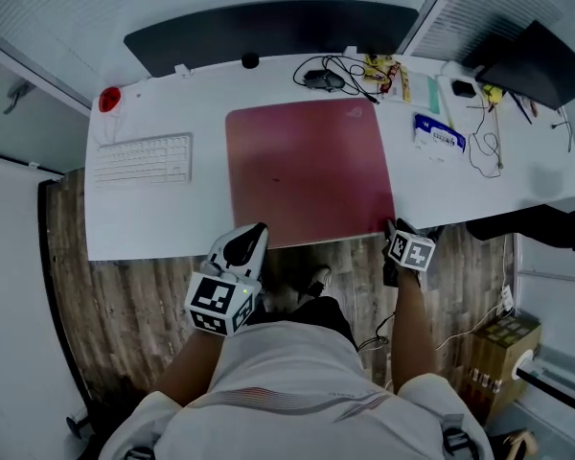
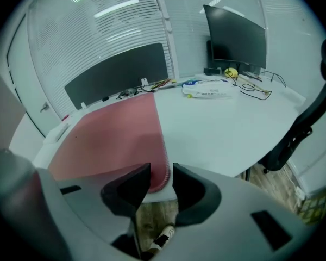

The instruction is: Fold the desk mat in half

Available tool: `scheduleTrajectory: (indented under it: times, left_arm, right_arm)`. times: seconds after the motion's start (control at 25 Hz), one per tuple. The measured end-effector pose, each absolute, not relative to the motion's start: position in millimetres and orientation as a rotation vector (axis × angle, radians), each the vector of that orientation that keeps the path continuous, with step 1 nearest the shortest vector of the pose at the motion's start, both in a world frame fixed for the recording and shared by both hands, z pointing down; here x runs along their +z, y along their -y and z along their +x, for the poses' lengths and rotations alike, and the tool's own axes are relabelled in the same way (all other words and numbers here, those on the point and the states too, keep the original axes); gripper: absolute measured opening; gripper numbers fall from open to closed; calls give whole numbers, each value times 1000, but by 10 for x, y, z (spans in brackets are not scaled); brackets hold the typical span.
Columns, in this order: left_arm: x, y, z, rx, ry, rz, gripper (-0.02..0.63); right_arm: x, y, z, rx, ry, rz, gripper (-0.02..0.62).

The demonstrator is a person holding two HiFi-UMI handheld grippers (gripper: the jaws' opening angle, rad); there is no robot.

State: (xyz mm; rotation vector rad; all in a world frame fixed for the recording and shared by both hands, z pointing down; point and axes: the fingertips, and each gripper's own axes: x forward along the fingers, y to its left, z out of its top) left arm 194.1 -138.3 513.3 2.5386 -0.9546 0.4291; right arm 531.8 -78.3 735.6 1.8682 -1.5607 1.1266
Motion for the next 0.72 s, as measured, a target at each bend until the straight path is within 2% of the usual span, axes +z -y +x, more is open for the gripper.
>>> scheduleTrajectory:
  times: [0.28, 0.48, 0.72]
  left_arm:
    - [5166, 1347, 2059, 432, 916, 2545, 15]
    - [5155, 1374, 2081, 421, 911, 2548, 15]
    - [5124, 1414, 1992, 401, 897, 2554, 15]
  right_arm:
    - [7359, 796, 5224, 1132, 1566, 1868, 89]
    - [7224, 798, 5178, 1095, 1593, 1916, 80]
    - [6742, 857, 4763, 1096, 1832, 1872, 77]
